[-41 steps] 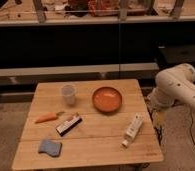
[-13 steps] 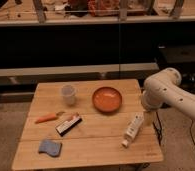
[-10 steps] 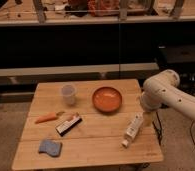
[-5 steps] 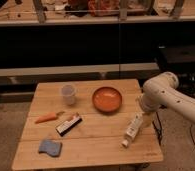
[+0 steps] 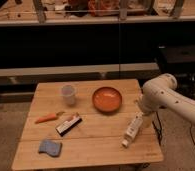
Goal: Place the bottle in the ceramic bowl
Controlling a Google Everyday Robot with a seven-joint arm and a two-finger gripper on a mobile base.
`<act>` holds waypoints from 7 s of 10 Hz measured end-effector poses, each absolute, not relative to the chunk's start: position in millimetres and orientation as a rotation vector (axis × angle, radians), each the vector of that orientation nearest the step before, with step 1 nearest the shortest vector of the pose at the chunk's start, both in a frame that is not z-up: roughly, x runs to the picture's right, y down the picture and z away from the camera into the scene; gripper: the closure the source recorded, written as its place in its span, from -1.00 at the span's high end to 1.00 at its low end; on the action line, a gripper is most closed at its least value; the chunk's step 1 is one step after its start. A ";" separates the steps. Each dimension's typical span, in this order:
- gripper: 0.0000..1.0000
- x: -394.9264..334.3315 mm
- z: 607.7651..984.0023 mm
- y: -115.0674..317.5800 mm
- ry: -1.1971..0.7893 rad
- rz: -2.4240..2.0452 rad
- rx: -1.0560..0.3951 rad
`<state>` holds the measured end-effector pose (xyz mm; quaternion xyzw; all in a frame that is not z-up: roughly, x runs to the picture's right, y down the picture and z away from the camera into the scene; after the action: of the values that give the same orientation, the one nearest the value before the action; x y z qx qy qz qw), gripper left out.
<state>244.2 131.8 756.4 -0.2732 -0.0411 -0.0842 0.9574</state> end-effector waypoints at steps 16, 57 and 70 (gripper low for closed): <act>0.60 236.0 785.5 157.4 -0.178 -0.271 -0.611; 0.60 208.9 834.0 204.7 -0.195 -0.163 -0.660; 0.07 202.8 847.2 202.7 -0.180 -0.166 -0.652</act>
<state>202.8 202.7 847.2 -0.3196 -0.0884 -0.0815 0.9399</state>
